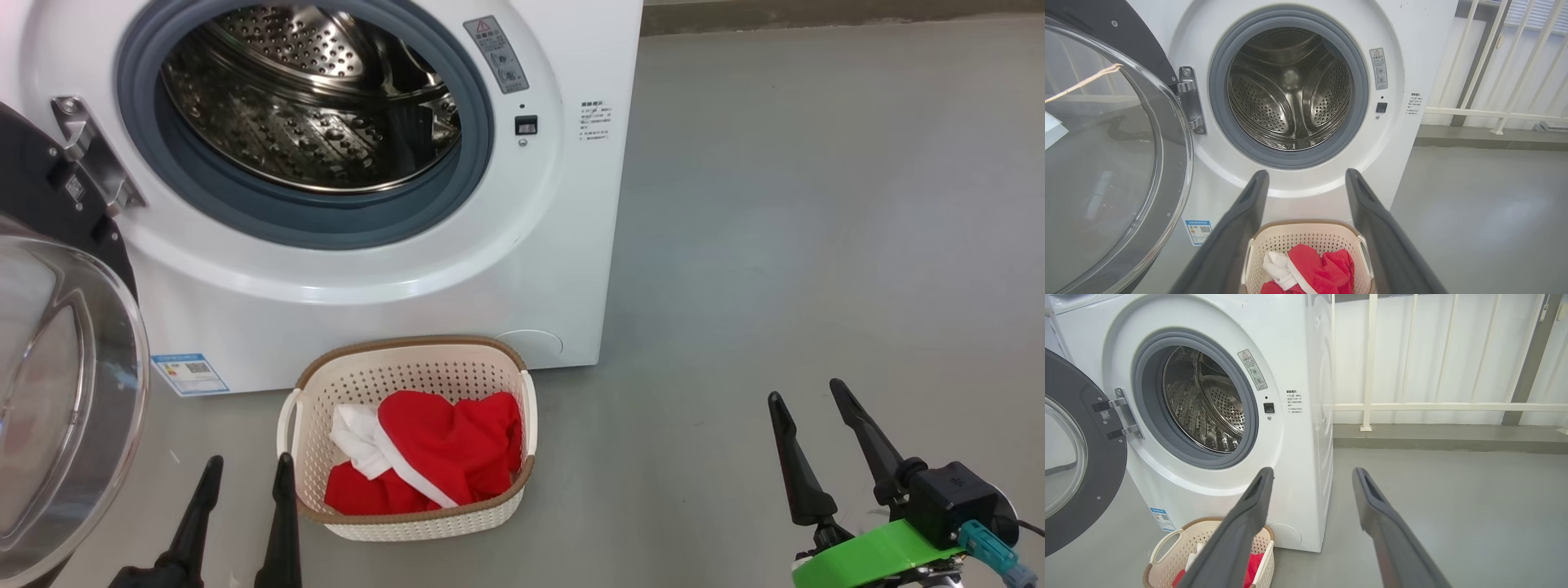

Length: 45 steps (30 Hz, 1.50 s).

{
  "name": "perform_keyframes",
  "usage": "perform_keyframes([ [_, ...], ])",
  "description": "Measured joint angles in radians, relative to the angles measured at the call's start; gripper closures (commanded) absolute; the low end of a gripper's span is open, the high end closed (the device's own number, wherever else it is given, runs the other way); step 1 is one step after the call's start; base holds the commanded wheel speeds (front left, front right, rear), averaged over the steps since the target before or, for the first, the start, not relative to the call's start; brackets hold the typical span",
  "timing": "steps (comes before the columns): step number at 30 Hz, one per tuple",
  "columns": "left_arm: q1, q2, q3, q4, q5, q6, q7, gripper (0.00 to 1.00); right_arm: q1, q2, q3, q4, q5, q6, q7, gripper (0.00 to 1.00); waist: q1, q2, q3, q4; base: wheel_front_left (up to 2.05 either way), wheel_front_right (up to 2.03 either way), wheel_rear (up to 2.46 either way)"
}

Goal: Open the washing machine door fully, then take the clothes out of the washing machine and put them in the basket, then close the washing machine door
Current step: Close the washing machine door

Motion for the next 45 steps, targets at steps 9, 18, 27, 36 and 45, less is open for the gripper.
perform_keyframes([
  [9, -0.001, 0.004, -0.002, -0.006, 0.015, 0.025, -0.012, 0.0, -0.001, 0.0, 0.001, 0.0, 0.0, 0.0, 0.0, 0.0, 0.0, 0.0, 0.008, 0.011, 0.0, 0.0, 0.0],
  [18, -0.002, 0.004, -0.003, -0.021, 0.018, 0.049, -0.019, 0.0, -0.001, 0.0, 0.003, -0.005, -0.001, 0.0, 0.0, 0.0, 0.0, 0.0, 0.007, 0.05, 0.0, 0.0, 0.0],
  [27, -0.001, 0.004, -0.004, -0.054, 0.034, 0.075, -0.018, 0.0, -0.002, 0.0, 0.029, -0.01, -0.012, 0.0, 0.0, 0.0, 0.0, 0.0, 0.002, 0.124, 0.0, 0.0, 0.0],
  [36, 0.009, 0.006, -0.005, -0.086, 0.041, 0.093, 0.009, 0.0, -0.006, 0.0, 0.038, -0.021, -0.036, 0.0, 0.008, 0.0, 0.0, 0.0, -0.013, 0.226, 0.0, 0.0, 0.0],
  [45, 0.034, 0.018, -0.005, -0.103, 0.042, 0.11, 0.026, 0.0, -0.006, 0.0, 0.065, -0.021, -0.036, 0.0, 0.01, 0.0, 0.0, 0.0, -0.029, 0.331, 0.0, 0.0, 0.0],
])
